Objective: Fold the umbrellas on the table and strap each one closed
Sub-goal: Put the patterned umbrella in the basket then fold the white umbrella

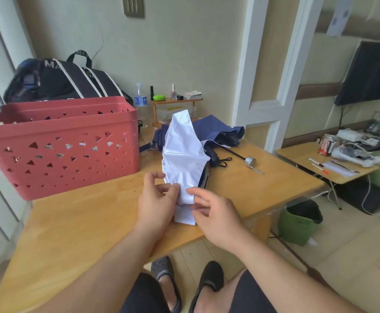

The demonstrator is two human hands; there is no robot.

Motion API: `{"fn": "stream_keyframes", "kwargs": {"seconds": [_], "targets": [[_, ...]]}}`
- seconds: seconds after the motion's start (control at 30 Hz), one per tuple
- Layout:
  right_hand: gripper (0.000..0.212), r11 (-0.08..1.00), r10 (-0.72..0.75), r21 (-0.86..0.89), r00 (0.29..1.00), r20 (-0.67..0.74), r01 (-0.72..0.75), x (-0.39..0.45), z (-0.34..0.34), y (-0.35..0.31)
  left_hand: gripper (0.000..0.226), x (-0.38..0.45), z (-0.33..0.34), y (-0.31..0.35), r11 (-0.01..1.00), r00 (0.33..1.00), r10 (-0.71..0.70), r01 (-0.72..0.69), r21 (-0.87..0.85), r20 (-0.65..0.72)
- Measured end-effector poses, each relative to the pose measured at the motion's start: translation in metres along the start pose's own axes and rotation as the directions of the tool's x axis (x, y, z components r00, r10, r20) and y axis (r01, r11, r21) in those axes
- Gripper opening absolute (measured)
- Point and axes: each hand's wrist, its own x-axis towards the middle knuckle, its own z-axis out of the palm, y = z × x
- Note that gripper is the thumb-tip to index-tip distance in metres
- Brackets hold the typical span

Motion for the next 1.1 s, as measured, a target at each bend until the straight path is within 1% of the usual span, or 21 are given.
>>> {"fn": "stream_keyframes", "kwargs": {"seconds": [0.07,0.13,0.2,0.3,0.33,0.4,0.5,0.53,0.6,0.67,0.77,0.83,0.87,0.93,1.0,1.1], "targets": [[0.066,0.996,0.003,0.093,1.0,0.003,-0.003,-0.005,0.005,-0.001,0.025,-0.005,-0.001,0.002,0.999,0.999,0.051,-0.051,0.008,0.013],[0.081,0.989,0.009,0.15,1.0,0.001,-0.009,-0.004,0.006,0.002,0.021,-0.005,-0.003,0.002,0.998,0.997,0.065,-0.065,0.004,0.041],[0.093,0.985,0.001,0.17,0.996,0.085,-0.016,-0.002,0.003,0.005,0.019,-0.008,-0.003,0.004,0.996,0.995,0.082,-0.08,-0.026,0.061],[0.095,0.993,-0.032,0.115,0.96,0.277,0.0,-0.001,0.0,0.005,0.017,-0.011,-0.002,0.007,0.986,0.987,0.131,-0.119,-0.119,0.096],[0.095,0.995,-0.039,0.096,0.951,0.306,0.009,-0.002,-0.001,0.004,0.017,-0.011,-0.002,0.007,0.984,0.988,0.126,-0.112,-0.139,0.092],[0.093,0.995,-0.042,0.099,0.954,0.295,0.014,-0.004,-0.001,0.004,0.016,-0.007,-0.003,0.005,0.986,0.995,0.07,-0.057,-0.159,0.077],[0.08,0.987,-0.042,0.16,0.975,0.218,0.007,-0.002,-0.001,0.006,0.011,-0.003,-0.007,0.004,0.984,0.996,-0.002,0.018,-0.177,0.088],[0.073,0.981,-0.043,0.192,0.979,0.198,0.004,-0.001,-0.002,0.007,0.009,-0.003,-0.008,0.004,0.981,0.995,-0.006,0.026,-0.193,0.104],[0.054,0.962,-0.026,0.273,0.988,0.15,-0.016,0.001,-0.003,0.006,0.013,-0.002,-0.009,0.003,0.978,0.99,0.011,0.018,-0.209,0.139],[0.038,0.939,0.033,0.339,0.997,0.073,-0.056,0.004,-0.003,0.004,0.017,0.0,-0.009,0.0,0.982,0.986,0.03,0.001,-0.188,0.162],[0.022,0.928,0.11,0.363,0.993,-0.043,-0.087,0.008,-0.002,0.003,0.015,0.001,-0.01,-0.001,0.983,0.987,0.016,0.014,-0.182,0.16],[0.019,0.935,0.126,0.34,0.99,-0.06,-0.098,0.007,-0.001,0.004,0.013,-0.001,-0.009,0.002,0.98,0.989,-0.012,0.04,-0.194,0.145],[0.019,0.939,0.126,0.327,0.991,-0.053,-0.102,0.006,-0.001,0.003,0.013,-0.002,-0.008,0.002,0.989,0.991,-0.008,0.028,-0.147,0.135],[0.02,0.95,0.113,0.296,0.993,-0.03,-0.099,0.003,-0.001,0.005,0.019,-0.004,-0.005,0.001,0.998,0.991,0.032,-0.039,0.051,0.127],[0.021,0.958,0.101,0.27,0.995,-0.014,-0.094,0.0,-0.003,0.007,0.024,-0.007,-0.003,0.0,0.97,0.989,0.068,-0.097,0.224,0.132],[0.021,0.967,0.108,0.235,0.994,-0.018,-0.101,0.001,-0.003,0.009,0.023,-0.011,-0.003,0.001,0.938,0.99,0.078,-0.112,0.328,0.116]]}}
